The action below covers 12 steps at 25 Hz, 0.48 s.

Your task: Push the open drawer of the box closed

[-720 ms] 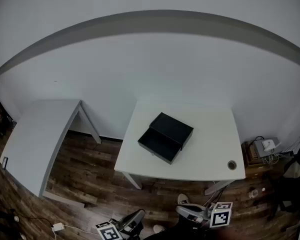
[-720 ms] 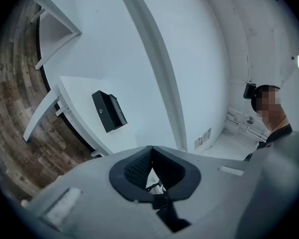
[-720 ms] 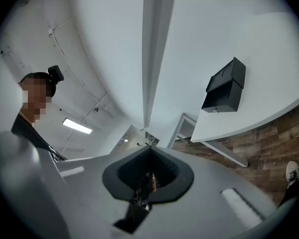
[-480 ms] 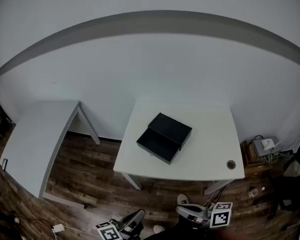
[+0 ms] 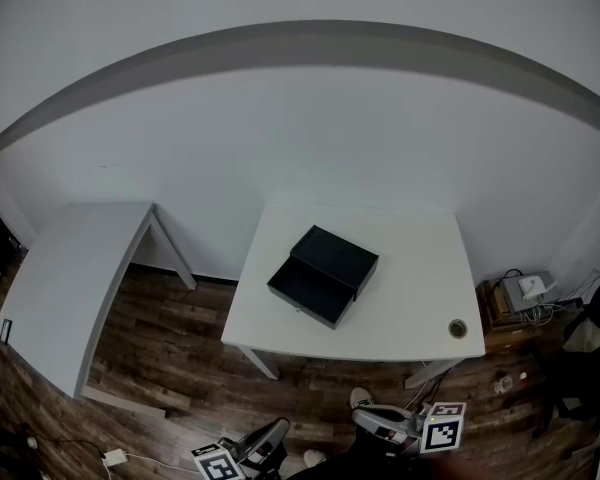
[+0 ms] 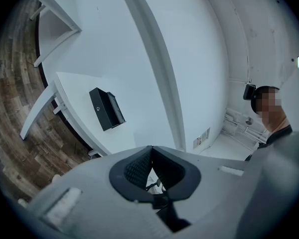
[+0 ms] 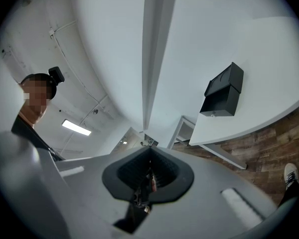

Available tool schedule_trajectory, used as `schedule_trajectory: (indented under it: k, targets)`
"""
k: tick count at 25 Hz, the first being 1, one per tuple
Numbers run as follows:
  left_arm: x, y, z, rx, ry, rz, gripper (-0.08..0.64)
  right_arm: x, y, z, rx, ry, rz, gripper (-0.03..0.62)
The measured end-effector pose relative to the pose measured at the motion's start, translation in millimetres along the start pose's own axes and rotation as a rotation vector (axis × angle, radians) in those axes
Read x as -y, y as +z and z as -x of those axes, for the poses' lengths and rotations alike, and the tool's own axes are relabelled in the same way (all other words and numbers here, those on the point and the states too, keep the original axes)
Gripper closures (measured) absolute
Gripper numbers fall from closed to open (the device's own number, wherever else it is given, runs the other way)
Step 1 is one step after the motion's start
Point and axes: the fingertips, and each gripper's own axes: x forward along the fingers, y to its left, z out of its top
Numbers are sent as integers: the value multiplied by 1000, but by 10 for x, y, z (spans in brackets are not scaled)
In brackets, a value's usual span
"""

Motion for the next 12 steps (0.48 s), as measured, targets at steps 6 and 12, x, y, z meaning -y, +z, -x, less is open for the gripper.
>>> schedule_trajectory:
  k: [6,12]
  targets:
    - [-34,-4,-154,7,-8,10,557,227,316,85,14,-54,44,558]
    - [-95,74,-325,54,13,9,557,737,904,180,-53,-172,186,514]
